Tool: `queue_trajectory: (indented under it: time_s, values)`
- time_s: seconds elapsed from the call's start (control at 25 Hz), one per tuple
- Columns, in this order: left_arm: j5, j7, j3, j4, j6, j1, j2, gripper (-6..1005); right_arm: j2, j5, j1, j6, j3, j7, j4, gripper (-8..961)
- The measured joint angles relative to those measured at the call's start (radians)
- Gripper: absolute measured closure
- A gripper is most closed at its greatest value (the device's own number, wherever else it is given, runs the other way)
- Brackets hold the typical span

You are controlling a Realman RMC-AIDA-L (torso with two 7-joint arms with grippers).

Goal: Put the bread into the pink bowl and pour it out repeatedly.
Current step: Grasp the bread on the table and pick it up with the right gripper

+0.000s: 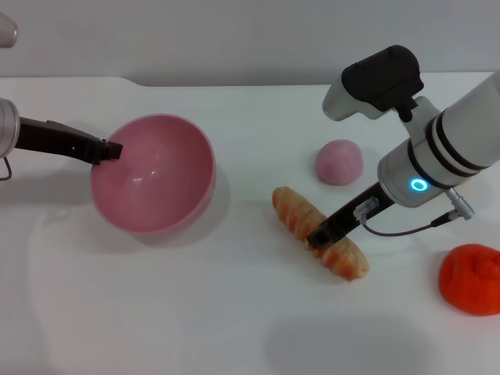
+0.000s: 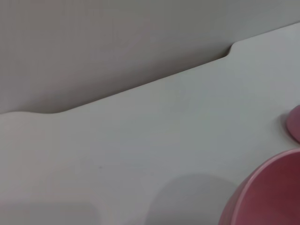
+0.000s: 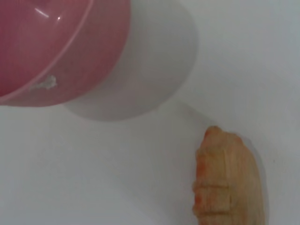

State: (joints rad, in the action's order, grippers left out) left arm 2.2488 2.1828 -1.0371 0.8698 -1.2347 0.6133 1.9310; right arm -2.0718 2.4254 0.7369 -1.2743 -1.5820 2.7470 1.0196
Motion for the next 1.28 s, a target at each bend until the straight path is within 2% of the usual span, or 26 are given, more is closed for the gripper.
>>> queue_trajectory:
  time_s: [0.16,0.6,0.8,1.0,1.28]
  values:
    - [0.000,0.000,0.000,0.000,0.002,-0.002,0.000,954,0.000,0.005,-0.001,0.000,-0.001,-0.001,0.003,572]
    - [0.000,0.000,-0.005,0.000,0.003,-0.003,0.008,954,-0.002,0.005,-0.010,0.000,-0.001,-0.015,0.009,672]
    - [0.000,0.000,-0.006,0.000,0.000,-0.003,0.010,954,-0.002,0.005,-0.039,0.005,-0.001,-0.015,0.060,712]
    - [0.000,0.000,-0.005,0.000,-0.002,-0.004,0.010,954,-0.002,0.005,-0.094,0.026,0.004,-0.015,0.183,734]
    - [0.000,0.000,-0.006,0.000,-0.006,0.000,0.009,954,-0.006,0.039,-0.199,0.087,0.030,-0.018,0.497,763]
